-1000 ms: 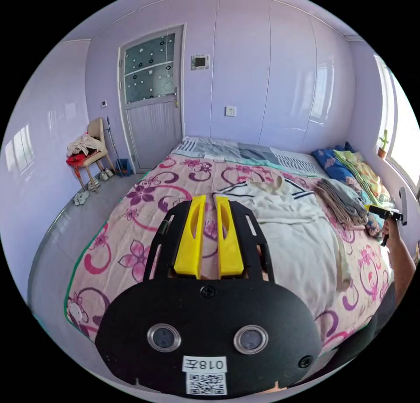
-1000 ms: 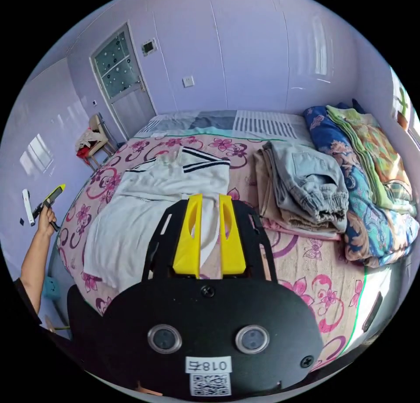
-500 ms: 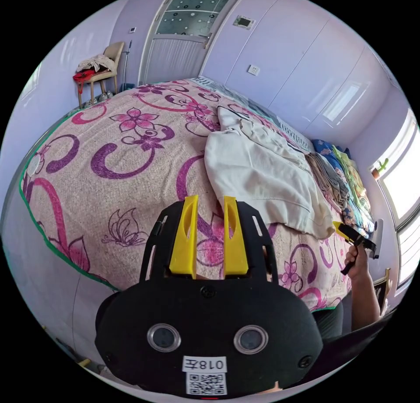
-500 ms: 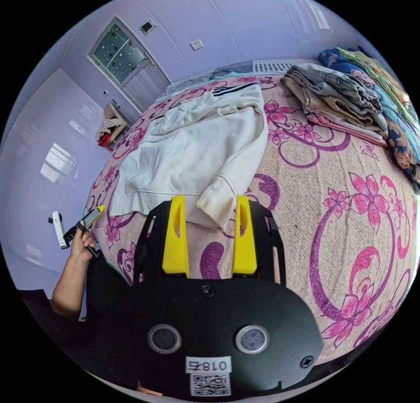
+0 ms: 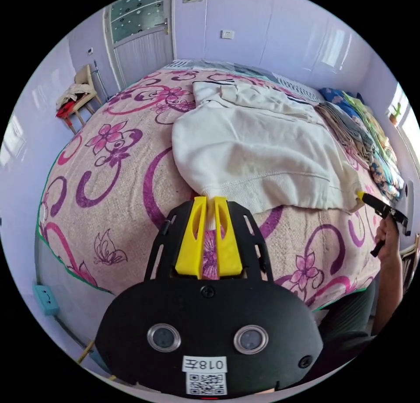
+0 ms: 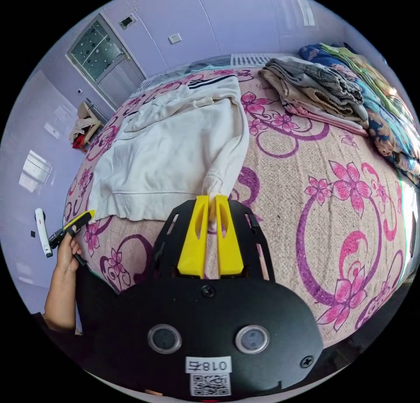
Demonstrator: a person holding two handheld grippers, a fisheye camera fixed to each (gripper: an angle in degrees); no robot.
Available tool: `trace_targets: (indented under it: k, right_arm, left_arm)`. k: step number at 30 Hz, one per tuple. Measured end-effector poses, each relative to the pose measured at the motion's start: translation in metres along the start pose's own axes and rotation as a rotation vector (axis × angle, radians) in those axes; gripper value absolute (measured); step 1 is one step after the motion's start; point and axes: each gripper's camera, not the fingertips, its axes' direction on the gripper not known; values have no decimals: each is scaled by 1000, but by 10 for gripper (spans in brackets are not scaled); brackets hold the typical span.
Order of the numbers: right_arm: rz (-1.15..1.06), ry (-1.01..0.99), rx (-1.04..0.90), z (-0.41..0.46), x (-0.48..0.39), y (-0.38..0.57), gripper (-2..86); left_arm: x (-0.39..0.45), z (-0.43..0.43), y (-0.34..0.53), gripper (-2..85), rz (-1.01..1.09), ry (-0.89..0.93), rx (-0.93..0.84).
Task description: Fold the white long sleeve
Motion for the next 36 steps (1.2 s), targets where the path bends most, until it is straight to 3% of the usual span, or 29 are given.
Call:
trace_targets:
  k: [3,9,16,21,23,25,30,32,36]
  right_arm:
    - [79,-126,72,-28,29,1,19]
    - [257,-565,216,-85,106,16,13]
    - [258,-676,163,-119,138,71,4]
    - [250,-654,-13,-115,142,127,35]
    - [269,-488,-121,-114,148,141,53]
    - [280,-349,-87,-131,153,143,65]
    - [-74,-218,107,-175,87,77,96]
    - [-298,-268,141,-159,19,26,93]
    - [-497,-408,129,-105,-89,-46,95]
  left_arm:
    - [-40,-11,-2,14,-97,226,53]
    - [-125,-54,4,-1,-134,634,121]
    - [-159,-81,46,0,-38,657,60]
    - [-168,-50,104,26,-65,532,-160]
    - [-183,-43,121,47,-140,425,-208]
    - [-203,-51,134,59,-225,427,-145]
    - [-229,-83,136,62,-272,583,226]
    - [-215,-85,127,61,-211,618,304]
    - [-165,-83,104,60,-74,673,385]
